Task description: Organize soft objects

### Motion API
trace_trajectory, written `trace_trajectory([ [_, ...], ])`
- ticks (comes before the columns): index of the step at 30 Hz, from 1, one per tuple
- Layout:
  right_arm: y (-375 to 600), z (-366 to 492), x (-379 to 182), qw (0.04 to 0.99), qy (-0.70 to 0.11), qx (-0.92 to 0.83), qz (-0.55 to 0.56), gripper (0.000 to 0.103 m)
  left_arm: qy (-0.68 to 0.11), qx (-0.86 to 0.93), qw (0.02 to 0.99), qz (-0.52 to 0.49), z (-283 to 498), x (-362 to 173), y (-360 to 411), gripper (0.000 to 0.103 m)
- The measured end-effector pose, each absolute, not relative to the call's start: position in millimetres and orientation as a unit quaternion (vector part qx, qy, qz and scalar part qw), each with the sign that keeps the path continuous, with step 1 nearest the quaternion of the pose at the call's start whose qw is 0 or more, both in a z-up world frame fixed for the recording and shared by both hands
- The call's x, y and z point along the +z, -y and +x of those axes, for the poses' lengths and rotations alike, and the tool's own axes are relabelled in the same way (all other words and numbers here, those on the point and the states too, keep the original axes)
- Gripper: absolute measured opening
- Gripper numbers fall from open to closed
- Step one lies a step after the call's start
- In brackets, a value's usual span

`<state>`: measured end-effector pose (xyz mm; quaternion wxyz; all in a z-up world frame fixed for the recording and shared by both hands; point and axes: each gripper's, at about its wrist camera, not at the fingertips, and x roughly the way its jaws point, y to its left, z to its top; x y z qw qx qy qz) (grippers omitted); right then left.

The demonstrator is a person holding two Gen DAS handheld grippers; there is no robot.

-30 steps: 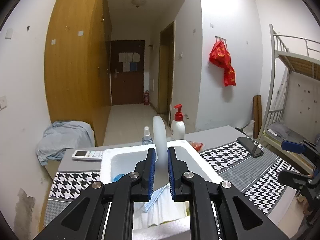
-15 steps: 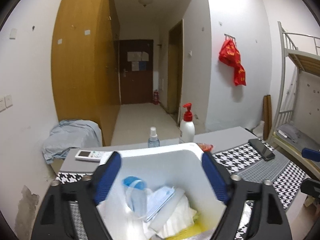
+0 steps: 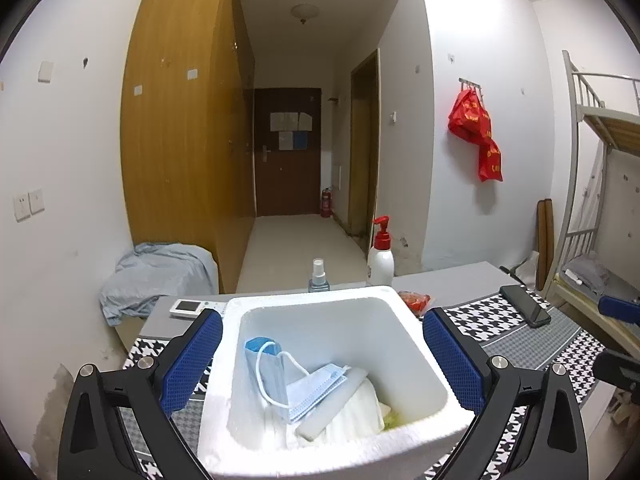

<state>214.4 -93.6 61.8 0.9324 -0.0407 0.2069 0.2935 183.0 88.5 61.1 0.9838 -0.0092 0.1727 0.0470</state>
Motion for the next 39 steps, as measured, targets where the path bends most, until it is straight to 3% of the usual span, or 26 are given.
trace_trajectory([
  [39, 129.5, 84.6, 95.7, 0.942, -0.120, 0.312, -0.023, 0.103, -0.093, 0.071, 0.993, -0.006, 10.6, 98.6, -38.1, 0.102],
])
